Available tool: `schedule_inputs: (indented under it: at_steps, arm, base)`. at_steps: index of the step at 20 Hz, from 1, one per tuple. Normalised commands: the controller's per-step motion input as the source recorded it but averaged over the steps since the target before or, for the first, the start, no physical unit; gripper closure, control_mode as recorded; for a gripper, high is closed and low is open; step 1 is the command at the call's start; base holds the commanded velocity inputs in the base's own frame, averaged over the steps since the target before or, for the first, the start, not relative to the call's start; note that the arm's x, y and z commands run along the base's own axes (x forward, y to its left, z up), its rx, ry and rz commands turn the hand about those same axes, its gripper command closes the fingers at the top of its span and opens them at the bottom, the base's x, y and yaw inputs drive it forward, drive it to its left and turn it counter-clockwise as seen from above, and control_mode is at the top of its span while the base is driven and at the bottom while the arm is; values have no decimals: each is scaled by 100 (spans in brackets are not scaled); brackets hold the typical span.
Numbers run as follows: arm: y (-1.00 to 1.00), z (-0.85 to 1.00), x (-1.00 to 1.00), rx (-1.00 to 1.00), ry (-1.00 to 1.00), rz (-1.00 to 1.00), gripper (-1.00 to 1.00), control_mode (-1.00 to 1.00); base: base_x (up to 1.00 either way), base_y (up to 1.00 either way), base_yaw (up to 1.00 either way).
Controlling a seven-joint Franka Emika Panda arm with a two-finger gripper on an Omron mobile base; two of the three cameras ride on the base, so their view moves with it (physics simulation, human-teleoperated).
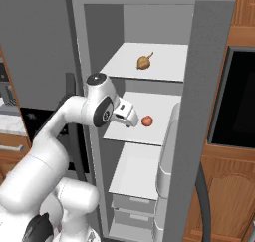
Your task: Place the cold items (onion and peach) from the fridge in one tupperware on the dining counter. Place the warm items (hot dog and kebab skewer) in the stove area in another tupperware.
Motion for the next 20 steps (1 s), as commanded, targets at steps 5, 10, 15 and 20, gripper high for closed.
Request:
schedule_inputs:
  at_steps: [5,10,15,20]
  arm:
    - [-28,-23,54,3,0,0,-100,-100]
    - [-26,-32,46,0,0,0,-100,-100]
    - [-20,-36,43,0,0,0,-100,-100]
    - [-13,-29,44,0,2,0,-100,-100]
  base:
    - [0,0,0]
    - [0,0,0]
    - [0,0,0]
    - [0,0,0]
